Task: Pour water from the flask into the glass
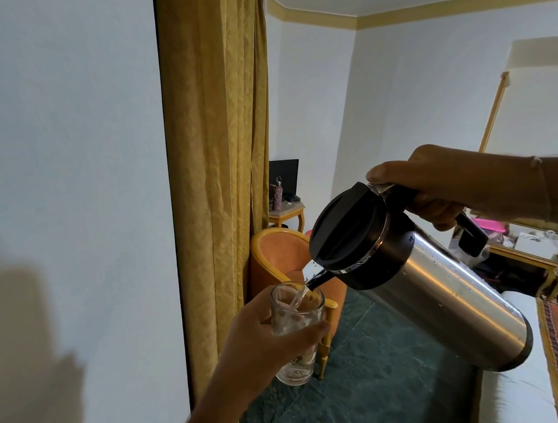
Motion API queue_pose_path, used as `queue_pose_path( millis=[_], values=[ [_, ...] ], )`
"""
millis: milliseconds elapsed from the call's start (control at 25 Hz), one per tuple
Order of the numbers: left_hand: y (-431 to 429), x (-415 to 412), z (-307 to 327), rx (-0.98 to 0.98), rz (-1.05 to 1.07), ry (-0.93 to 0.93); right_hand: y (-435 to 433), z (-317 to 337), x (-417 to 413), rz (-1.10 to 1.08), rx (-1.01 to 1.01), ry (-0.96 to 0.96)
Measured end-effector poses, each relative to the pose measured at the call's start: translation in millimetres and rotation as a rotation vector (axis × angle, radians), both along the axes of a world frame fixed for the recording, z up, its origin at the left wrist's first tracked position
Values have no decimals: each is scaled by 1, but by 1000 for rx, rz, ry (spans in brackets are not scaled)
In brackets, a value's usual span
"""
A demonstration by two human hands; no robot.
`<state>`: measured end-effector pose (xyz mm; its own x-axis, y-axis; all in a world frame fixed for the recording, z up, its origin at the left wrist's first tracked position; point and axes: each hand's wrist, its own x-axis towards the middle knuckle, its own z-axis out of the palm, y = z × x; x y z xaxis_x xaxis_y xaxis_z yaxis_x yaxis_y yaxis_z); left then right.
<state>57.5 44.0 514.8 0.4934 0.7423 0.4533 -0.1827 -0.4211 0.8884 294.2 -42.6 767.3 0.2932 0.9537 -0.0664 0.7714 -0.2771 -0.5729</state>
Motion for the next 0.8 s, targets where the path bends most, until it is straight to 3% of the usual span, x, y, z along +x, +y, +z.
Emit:
queue_pose_path(
  millis=[800],
  values=[
    [-14,8,4,19,14,60,-18,2,7,26,-14,-5]
  ],
)
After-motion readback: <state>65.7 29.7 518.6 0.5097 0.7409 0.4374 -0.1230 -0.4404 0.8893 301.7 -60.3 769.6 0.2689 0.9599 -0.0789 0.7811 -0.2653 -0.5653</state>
